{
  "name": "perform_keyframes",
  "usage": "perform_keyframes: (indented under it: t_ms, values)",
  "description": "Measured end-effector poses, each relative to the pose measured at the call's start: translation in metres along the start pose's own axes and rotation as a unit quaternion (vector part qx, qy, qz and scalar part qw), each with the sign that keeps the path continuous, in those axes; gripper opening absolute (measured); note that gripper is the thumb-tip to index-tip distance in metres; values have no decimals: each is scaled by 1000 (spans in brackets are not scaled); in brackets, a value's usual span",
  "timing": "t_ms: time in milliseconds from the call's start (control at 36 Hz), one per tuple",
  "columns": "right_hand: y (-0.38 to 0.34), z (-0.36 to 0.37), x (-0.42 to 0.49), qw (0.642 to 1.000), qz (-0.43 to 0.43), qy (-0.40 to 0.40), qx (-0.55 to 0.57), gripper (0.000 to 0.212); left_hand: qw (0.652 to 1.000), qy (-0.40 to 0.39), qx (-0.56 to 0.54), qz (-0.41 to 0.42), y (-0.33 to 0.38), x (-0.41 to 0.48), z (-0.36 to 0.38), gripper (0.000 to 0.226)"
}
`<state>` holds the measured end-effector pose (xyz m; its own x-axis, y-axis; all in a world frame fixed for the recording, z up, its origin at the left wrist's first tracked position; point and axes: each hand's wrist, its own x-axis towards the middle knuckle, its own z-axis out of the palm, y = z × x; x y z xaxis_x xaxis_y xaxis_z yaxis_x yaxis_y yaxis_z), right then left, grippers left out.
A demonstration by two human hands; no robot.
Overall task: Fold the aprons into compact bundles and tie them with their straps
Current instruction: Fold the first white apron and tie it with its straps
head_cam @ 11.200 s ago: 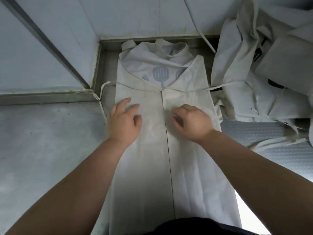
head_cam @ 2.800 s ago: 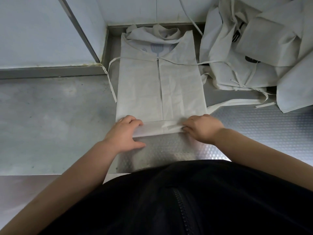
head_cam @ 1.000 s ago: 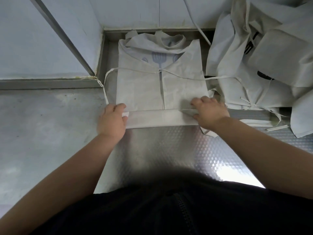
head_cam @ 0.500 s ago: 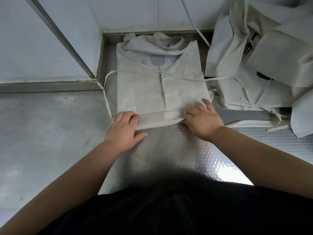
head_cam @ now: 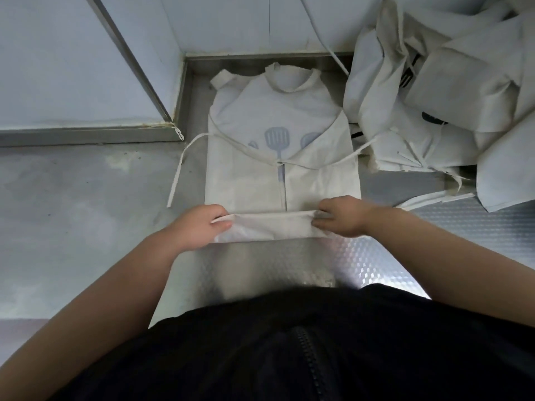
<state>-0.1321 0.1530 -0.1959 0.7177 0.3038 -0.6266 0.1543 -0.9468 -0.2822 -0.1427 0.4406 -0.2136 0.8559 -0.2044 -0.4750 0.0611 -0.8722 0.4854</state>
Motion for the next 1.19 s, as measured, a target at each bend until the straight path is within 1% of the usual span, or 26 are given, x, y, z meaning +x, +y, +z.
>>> perform_keyframes:
  t_ms: [83,139,167,222,250,306,333,361,389,417,472,500,556,583,611,639,667,722,778,833,889,917,972,1056,1111,1194]
  values:
    - [-1,4,-4,998,26,-58,-14,54,998,-46,15,-42,-3,-7,7,18]
    - [1,8,-6,997,48,-63,-26,53,996,-45,59,-55,-4,-12,12,17]
    - [2,10,-7,996,65,-50,-37,50,995,-17,78,-59,-4,-15,15,15]
    - [0,15,-11,994,101,-14,-47,44,987,75,129,-57,-2,-21,22,19]
    - [-2,15,-14,992,106,13,-64,44,977,130,167,-32,-3,-22,27,26]
    - [-7,19,-17,984,78,73,-140,46,947,226,218,72,-4,-25,40,35]
    - [-10,22,-18,976,53,104,-183,43,932,252,226,131,-5,-26,44,37]
    - [-12,28,-20,967,21,128,-221,38,920,259,230,182,-7,-25,48,39]
    - [-14,34,-22,959,-11,142,-245,36,915,249,231,219,-8,-24,52,42]
    - [-13,42,-24,957,-38,147,-248,35,920,225,220,233,-7,-25,55,43]
    - [-10,54,-26,969,-62,143,-193,36,941,186,177,220,-1,-31,55,28]
    - [-7,57,-28,977,-60,135,-152,42,951,168,158,204,-1,-34,55,27]
    - [-2,58,-32,987,-50,99,-116,61,969,104,154,165,-1,-39,53,58]
    - [0,57,-32,988,-49,88,-113,67,972,77,161,150,-1,-42,51,73]
    - [2,56,-32,988,-52,86,-116,67,974,54,170,138,-2,-42,50,83]
    - [4,57,-30,987,-57,93,-120,63,974,48,176,133,-1,-41,48,86]
    - [5,57,-28,985,-61,106,-119,57,975,52,175,127,0,-39,47,82]
    - [5,54,-24,982,-65,136,-112,45,978,65,163,113,4,-35,44,68]
    - [4,47,-22,983,-53,145,-102,37,982,68,141,109,7,-31,37,52]
    - [3,35,-24,990,-32,120,-65,33,990,57,93,92,11,-28,27,35]
    - [4,21,-25,998,-8,61,-8,31,997,30,45,51,15,-23,13,17]
    - [5,15,-26,999,-1,34,11,33,999,10,35,39,15,-20,8,12]
    - [7,6,-26,1000,5,-1,17,45,999,-22,8,30,15,-13,1,14]
    - [12,2,-21,1000,2,7,25,56,999,-35,-14,16,12,-6,-2,18]
    - [15,3,-14,999,7,12,48,56,1000,-20,12,5,12,-1,0,18]
    - [17,3,-5,997,47,33,50,48,994,43,98,-30,14,7,2,24]
